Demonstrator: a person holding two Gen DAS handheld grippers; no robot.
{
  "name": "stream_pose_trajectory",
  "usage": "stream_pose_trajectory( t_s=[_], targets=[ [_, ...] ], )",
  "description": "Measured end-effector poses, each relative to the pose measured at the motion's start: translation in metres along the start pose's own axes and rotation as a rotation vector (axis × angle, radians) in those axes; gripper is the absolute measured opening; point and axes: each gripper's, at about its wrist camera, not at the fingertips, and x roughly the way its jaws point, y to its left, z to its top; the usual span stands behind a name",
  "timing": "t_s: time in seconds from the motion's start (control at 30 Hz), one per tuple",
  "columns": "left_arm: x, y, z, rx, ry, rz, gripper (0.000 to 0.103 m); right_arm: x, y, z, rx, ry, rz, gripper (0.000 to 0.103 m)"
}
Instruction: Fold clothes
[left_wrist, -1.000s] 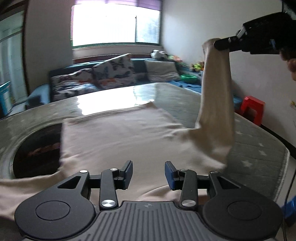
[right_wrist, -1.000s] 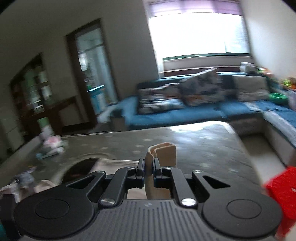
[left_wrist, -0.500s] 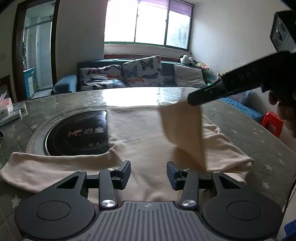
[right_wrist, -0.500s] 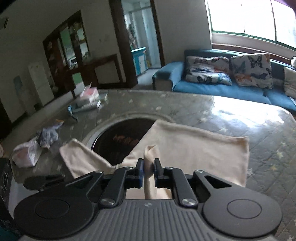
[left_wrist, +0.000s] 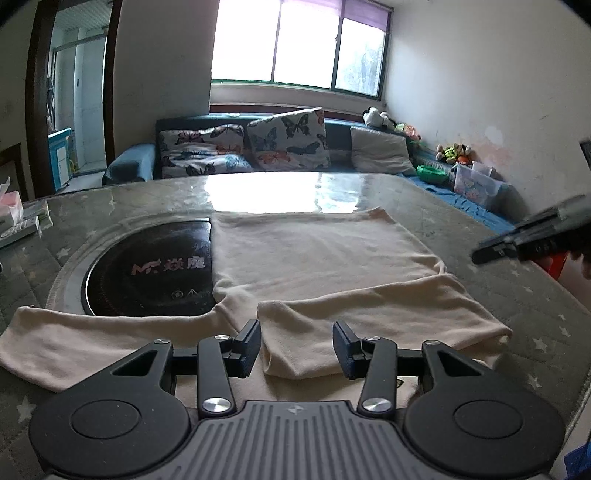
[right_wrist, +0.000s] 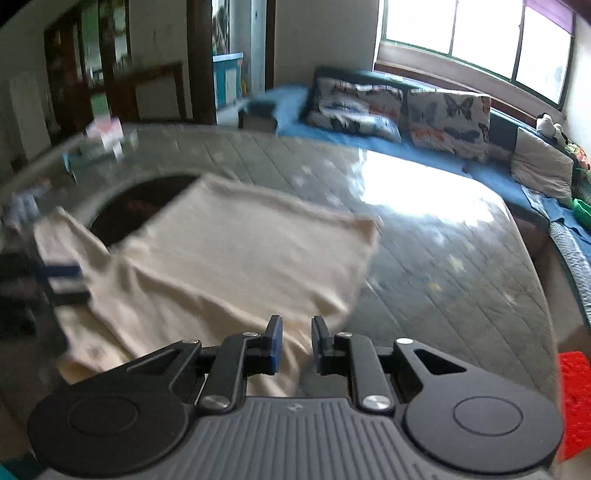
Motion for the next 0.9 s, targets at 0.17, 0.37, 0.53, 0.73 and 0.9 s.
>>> stream_pose_trajectory(
  t_s=[0.17, 0.37, 0.53, 0.73, 0.9],
  targets=[
    [0.011, -0.001, 0.0, -0.005, 0.034, 0.012, 0.046, 0.014, -0.005, -0.01, -0.078, 0.027, 0.034, 0.021],
    [0.015, -0.003, 0.002, 0.003, 0.041, 0.016, 0.046, 0.03, 0.007, -0.001, -0.235, 0.017, 0.144, 0.028],
    [0.018, -0.001, 0.002, 0.003, 0.049, 0.024, 0.046, 0.05, 0.009, 0.008, -0.305, 0.068, 0.228, 0.027],
    [0.022, 0.005, -0.001, -0.007, 0.07, 0.036, 0.046, 0.051, 0.001, 0.009, -0.301, 0.094, 0.254, 0.004],
    [0.023, 0.01, -0.004, -0.015, 0.078, 0.048, 0.046, 0.042, -0.012, 0.007, -0.243, 0.088, 0.216, 0.003]
  ],
)
